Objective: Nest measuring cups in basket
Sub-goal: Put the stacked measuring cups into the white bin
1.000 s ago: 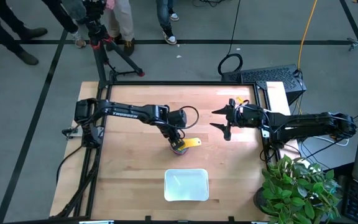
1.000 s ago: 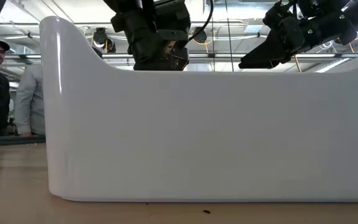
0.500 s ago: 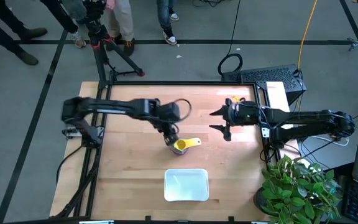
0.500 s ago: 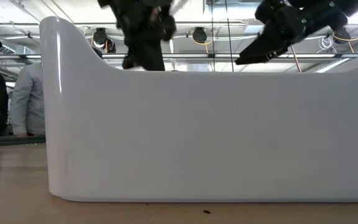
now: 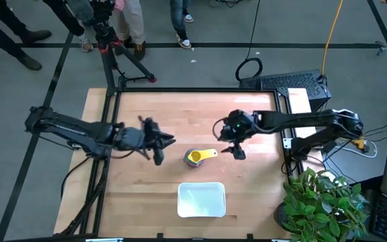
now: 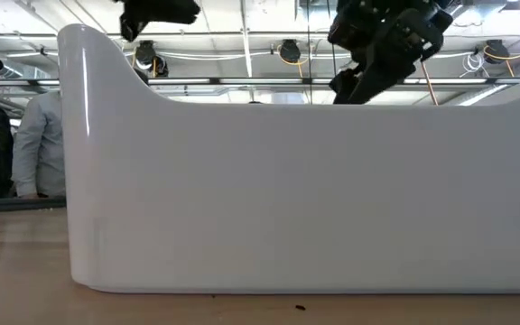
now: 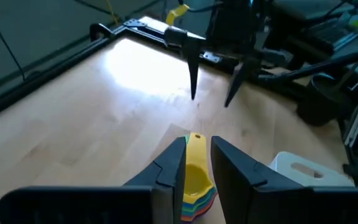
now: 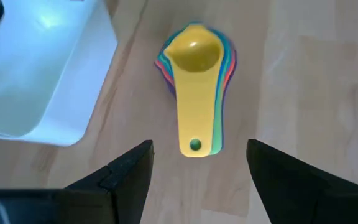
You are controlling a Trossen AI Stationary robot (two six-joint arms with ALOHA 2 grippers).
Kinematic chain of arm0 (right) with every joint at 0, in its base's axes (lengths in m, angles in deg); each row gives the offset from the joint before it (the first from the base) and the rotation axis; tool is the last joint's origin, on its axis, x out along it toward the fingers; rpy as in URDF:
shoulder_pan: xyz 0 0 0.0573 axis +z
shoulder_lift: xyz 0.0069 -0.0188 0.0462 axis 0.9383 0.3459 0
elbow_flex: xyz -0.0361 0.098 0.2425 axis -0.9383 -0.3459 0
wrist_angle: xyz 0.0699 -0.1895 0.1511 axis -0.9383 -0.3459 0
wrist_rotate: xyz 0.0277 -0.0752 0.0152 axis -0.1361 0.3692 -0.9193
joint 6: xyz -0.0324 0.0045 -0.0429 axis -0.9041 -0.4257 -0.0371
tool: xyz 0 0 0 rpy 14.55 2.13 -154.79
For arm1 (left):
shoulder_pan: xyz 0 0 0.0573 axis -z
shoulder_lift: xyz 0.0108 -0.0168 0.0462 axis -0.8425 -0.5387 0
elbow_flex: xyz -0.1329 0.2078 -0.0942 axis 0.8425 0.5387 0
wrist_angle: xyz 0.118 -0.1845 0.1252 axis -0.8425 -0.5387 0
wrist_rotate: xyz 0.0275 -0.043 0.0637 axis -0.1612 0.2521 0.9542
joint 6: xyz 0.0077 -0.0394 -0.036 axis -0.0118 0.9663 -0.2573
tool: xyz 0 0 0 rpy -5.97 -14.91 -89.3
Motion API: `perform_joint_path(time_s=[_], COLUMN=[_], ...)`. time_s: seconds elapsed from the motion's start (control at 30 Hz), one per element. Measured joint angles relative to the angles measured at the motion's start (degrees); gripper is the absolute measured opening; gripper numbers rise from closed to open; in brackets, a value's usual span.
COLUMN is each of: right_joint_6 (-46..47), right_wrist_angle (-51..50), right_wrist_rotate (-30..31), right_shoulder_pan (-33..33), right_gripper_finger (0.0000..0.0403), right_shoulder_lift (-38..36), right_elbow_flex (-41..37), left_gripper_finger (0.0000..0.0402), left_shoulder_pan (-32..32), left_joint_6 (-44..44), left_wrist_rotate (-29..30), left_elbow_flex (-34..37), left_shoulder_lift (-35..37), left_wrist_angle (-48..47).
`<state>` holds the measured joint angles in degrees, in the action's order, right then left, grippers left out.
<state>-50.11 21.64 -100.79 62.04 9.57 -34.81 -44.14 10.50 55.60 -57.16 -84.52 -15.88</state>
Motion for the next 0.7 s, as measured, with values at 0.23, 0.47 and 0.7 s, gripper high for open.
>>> perform_joint_path(time_s=[0.23,0.47,0.7], right_joint_6=[1.3,1.4,1.5], right_wrist_angle=[3.3,6.9,8.0], right_wrist_rotate=[1.0,1.0,1.0], right_shoulder_pan=[0.5,0.8,2.0], right_gripper_finger=[0.0255,0.0272,0.0279], right_shoulder_lift=[5.5,10.6,13.9], right_elbow_flex=[0.0,0.0,2.0], left_gripper_finger=[0.0078,0.0078,0.0078], left_shoulder_pan=[4.7,4.9,4.8], left_joint_6=[-1.9,-1.3,-1.5], left_wrist_rotate=[5.4,5.8,5.8], left_elbow_flex=[11.0,13.8,14.1], left_shoulder_lift=[7.0,9.4,9.3], left_wrist_angle=[11.8,11.6,10.8])
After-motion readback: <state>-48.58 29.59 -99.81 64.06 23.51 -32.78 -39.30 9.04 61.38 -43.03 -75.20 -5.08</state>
